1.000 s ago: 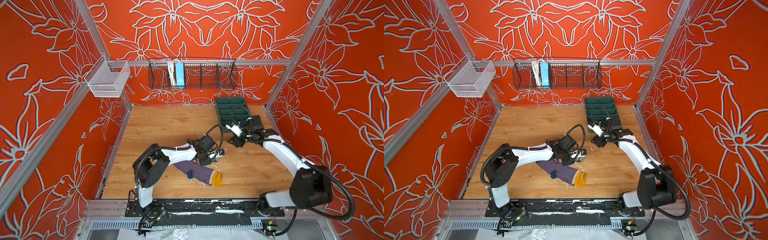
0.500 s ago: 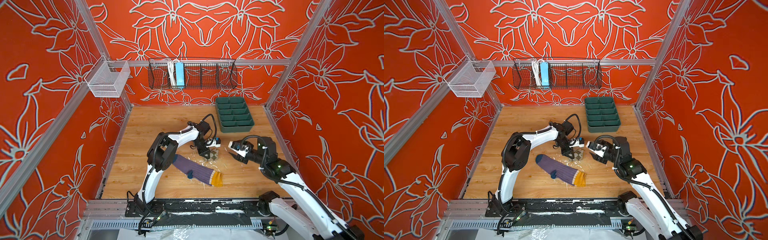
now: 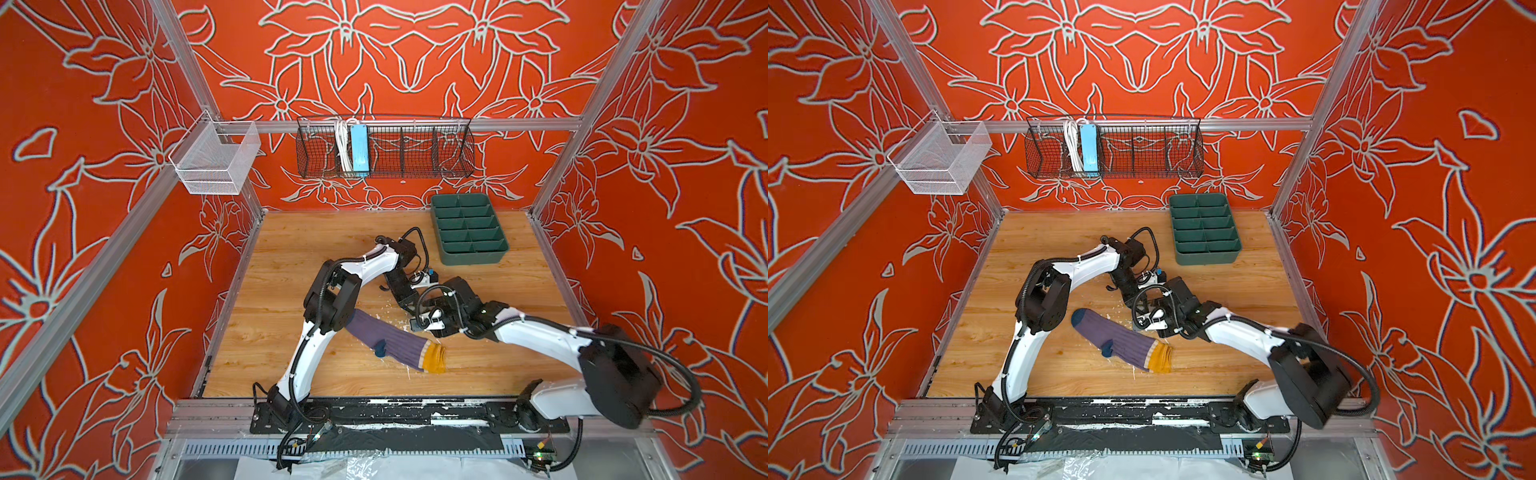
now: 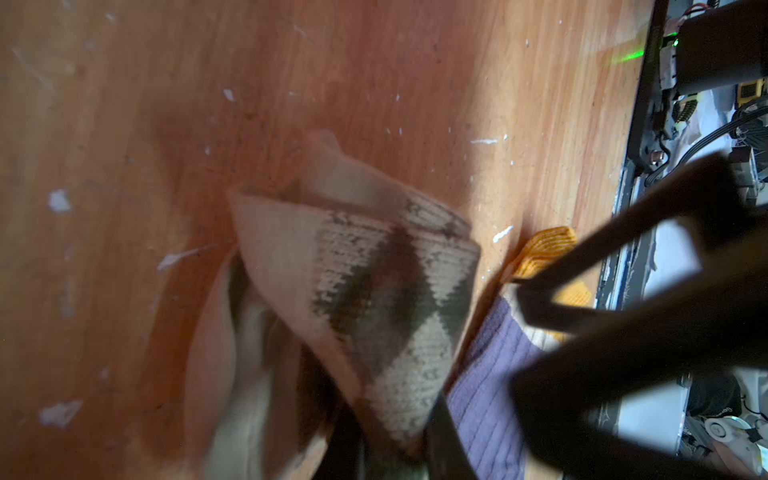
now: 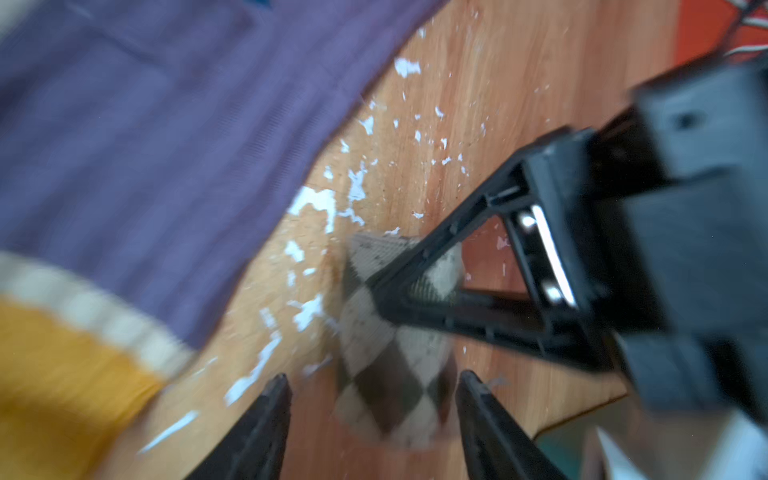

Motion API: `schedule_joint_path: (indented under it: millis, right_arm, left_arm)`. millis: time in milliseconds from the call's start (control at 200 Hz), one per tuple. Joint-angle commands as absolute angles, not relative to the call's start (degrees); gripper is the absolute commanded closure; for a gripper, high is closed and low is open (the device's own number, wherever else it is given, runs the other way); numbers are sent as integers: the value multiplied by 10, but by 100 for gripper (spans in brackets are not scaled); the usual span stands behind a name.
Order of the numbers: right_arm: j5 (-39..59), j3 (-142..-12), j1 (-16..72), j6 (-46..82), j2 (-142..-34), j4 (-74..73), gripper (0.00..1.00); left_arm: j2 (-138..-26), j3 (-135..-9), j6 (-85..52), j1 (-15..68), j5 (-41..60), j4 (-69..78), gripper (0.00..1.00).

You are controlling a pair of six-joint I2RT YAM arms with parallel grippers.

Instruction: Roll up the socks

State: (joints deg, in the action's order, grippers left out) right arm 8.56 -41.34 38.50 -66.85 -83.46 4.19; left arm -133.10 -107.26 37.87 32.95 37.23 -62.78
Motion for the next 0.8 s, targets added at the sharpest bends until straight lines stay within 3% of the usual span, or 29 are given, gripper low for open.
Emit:
schedule_joint_path:
  millis: [0,135,225,280,320,350,616,796]
  right_arm:
    - [36,-449,388,-689,-884,-2,35]
    - [29,-465,388,-692,-924,10,43]
    - [35,-477,388,-682,-938,44,56]
    - [34,-482,388,-666,-944,64,72]
    - [33,-488,388,-651,-948,81,91]
    - [30,-494,388,-638,-951,94,100]
    - [71,-522,388,-593,-937,261,100]
    - [95,-562,387,-565,-953,375,100]
  left_arm:
    - [-1358,-1067,382,331,358,-669,85]
    - [-1348,-1056,385,332,362,-666,80]
    - [-1334,-1048,385,332,363,-658,75]
    - [-1319,-1038,384,332,361,-647,72]
    - [-1306,-1030,381,331,359,-636,69]
    - [-1296,-1025,379,331,355,-628,67]
    - [-1173,-951,355,314,285,-522,60]
    - [-1038,-840,317,284,121,-359,60]
